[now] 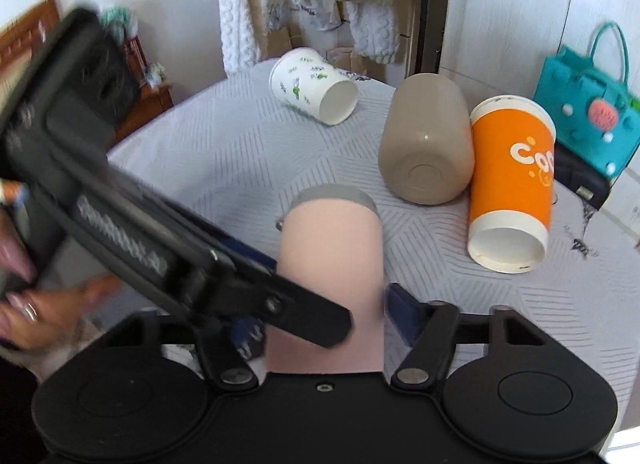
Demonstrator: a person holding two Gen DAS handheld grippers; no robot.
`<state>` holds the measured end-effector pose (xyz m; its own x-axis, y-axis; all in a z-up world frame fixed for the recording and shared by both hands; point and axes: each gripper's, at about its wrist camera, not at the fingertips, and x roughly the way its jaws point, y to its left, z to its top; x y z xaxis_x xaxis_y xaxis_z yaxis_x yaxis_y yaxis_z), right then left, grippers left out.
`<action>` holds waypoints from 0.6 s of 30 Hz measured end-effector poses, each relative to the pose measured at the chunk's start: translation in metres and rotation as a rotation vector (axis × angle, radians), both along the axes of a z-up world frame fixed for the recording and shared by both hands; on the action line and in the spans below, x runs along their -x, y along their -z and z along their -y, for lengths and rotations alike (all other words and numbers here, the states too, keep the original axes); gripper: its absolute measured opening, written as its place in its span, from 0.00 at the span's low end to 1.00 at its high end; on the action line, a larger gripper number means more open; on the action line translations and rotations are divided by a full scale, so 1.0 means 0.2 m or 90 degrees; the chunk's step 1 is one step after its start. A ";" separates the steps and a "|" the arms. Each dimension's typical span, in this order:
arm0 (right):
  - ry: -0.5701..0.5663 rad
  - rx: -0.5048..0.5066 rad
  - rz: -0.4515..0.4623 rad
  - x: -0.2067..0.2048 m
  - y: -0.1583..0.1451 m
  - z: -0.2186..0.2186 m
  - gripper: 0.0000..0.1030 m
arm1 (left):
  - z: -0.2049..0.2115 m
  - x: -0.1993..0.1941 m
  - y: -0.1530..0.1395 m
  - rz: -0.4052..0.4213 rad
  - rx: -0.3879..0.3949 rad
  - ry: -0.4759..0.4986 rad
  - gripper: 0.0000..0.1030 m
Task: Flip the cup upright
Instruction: 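Lift the pink tumbler with the right gripper and rotate it lid-up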
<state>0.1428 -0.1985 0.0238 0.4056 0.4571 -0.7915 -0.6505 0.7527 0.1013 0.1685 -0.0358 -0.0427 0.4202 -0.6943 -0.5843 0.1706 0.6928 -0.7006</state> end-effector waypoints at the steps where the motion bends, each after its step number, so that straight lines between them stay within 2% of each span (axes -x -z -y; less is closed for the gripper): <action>1: -0.002 -0.002 0.000 0.00 0.00 0.00 0.66 | 0.00 0.01 0.00 0.007 -0.002 -0.003 0.75; 5: -0.005 -0.010 0.022 0.02 0.01 0.01 0.65 | -0.01 0.03 -0.02 0.042 -0.015 -0.002 0.71; 11: -0.006 -0.066 0.054 0.04 0.01 0.05 0.65 | -0.04 0.06 -0.08 0.105 -0.044 -0.007 0.66; 15: -0.009 -0.092 0.094 0.06 0.01 0.02 0.64 | -0.06 0.09 -0.13 0.159 -0.077 -0.019 0.65; 18: -0.019 -0.104 0.148 0.09 0.02 -0.01 0.62 | -0.08 0.10 -0.16 0.197 -0.107 -0.031 0.64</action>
